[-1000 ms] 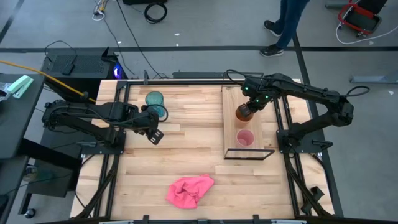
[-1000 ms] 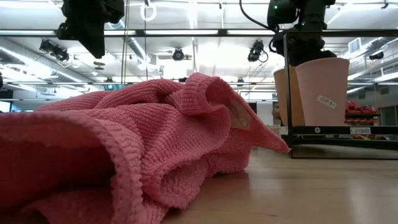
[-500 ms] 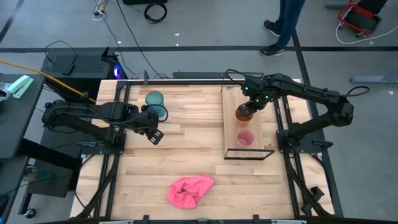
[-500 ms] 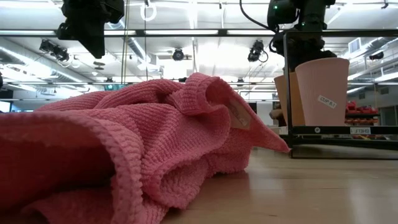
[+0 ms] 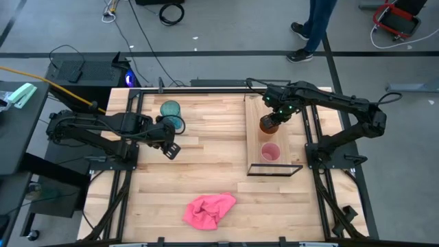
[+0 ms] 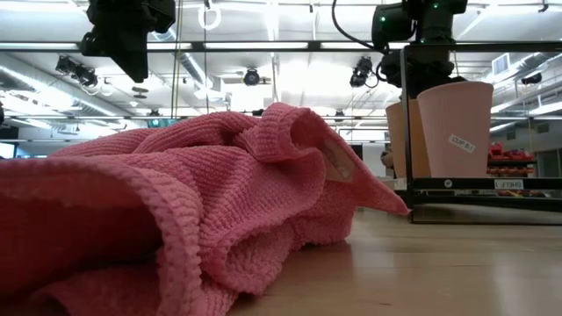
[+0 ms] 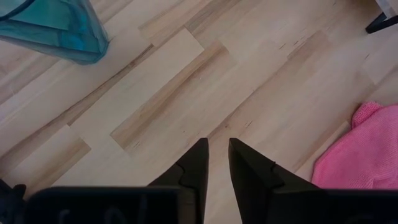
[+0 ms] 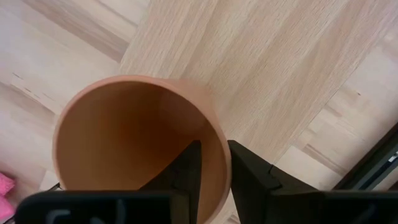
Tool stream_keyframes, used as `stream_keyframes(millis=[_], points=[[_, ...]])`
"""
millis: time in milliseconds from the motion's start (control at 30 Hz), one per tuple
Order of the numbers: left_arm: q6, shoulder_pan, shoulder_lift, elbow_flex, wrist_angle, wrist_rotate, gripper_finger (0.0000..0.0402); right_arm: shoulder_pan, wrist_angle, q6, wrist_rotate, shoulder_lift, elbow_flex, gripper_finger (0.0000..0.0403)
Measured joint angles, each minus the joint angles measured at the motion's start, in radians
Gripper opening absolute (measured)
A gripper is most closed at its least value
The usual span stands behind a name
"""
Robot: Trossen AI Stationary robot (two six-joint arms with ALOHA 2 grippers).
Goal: Stack small to large cups/mugs on shelf
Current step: Put the orange cup on the shelf, then put the blue cup on the shelf
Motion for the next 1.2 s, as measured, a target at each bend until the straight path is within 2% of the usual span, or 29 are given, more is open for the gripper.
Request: stream_keyframes(millis=[267,600,833,1033,1200], points=[[0.008,0.0,0.0,0.0,0.0,0.0,0.0071,0.0,-0.003,0.01,0.0,-0.015,0.0,0.0085],[0.008,0.001,0.0,0.0,0.0,-0.002,0.007,-0.001,-0.055,0.01,0.003,-0.031,0.0,0.011],[0.008,0.008,0.0,0.0,0.016,-0.048,0.0069,-0.001,-0.098,0.009,0.008,-0.066,0.035,0.012],[0.043,0.052,0.0,0.0,0.099,-0.053,0.0076,-0.001,-0.097,0.008,0.008,-0.133,0.086,0.0122],[0.111,0.147,0.0,0.046,0.115,-0.055,0.007,-0.001,-0.096,0.007,0.008,-0.187,0.14,0.0122]])
